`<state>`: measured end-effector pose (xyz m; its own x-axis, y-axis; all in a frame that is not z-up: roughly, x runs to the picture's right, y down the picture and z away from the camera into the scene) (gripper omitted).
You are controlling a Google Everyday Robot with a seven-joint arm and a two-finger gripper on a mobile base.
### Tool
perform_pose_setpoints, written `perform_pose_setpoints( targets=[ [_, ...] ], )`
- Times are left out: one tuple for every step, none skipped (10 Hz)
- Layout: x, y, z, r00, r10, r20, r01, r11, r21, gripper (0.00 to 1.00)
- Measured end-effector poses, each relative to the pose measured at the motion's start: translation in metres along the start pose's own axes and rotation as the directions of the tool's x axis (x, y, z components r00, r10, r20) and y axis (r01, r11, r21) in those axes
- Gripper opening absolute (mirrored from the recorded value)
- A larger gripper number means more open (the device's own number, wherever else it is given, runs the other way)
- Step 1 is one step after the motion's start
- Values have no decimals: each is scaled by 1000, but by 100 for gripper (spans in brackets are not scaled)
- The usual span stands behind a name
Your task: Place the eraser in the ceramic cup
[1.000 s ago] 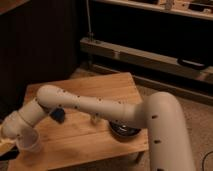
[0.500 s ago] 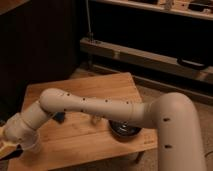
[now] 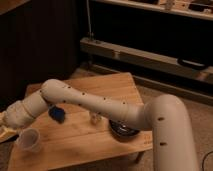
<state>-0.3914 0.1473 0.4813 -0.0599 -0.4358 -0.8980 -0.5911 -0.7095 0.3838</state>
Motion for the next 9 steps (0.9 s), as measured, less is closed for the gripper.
perform_pose_setpoints(
  targets=[
    [-1,0,2,1000,-3,-4,3,1000,6,0],
    [-4,0,2,1000,5,-1,-5,1000,8,0],
    [-11,-2,-2,1000,17,17,-17,1000,-6,0],
    [-15,-3,-5,999,25,21,-25,1000,-19,0],
    [-19,-4,-7,999,31,22,-30,999,-26,0],
    [-26,-4,-12,999,39,19,-38,998,-40,0],
    [-32,-3,-15,999,41,14,-40,998,-49,0],
    [-39,-2,-16,999,39,7,-39,998,-51,0],
    [-43,-1,-16,999,39,3,-38,998,-52,0]
  ],
)
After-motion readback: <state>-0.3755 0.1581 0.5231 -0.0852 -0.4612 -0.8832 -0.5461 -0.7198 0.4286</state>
